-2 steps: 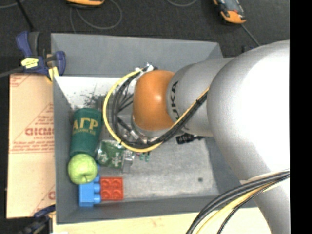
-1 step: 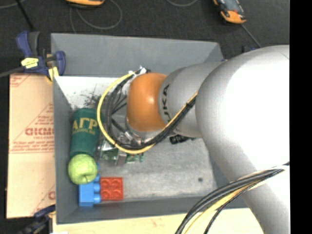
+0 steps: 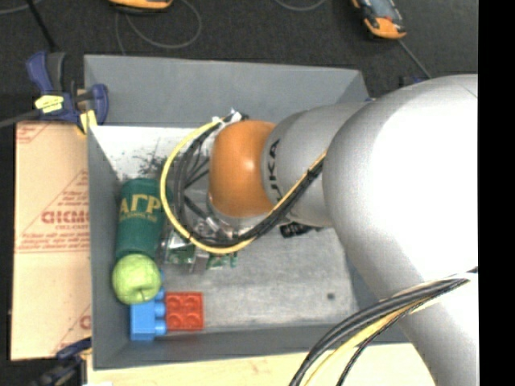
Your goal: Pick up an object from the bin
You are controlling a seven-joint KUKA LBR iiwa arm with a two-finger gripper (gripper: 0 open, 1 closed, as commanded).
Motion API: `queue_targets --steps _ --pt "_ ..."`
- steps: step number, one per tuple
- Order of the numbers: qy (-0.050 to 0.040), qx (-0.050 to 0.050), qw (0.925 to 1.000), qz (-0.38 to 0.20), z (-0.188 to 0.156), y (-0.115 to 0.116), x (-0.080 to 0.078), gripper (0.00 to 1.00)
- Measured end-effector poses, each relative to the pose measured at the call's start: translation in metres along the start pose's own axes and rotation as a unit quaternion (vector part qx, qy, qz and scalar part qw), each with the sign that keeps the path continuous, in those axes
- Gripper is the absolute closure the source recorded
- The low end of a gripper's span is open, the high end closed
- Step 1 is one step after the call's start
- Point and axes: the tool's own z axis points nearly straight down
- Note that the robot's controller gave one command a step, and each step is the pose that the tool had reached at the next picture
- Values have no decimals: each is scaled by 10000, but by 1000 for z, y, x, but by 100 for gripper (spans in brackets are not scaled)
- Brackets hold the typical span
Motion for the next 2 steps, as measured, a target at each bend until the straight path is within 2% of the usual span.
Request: queue_targets --steps 2 --pt "34 8 10000 -4 -25 -1 2 100"
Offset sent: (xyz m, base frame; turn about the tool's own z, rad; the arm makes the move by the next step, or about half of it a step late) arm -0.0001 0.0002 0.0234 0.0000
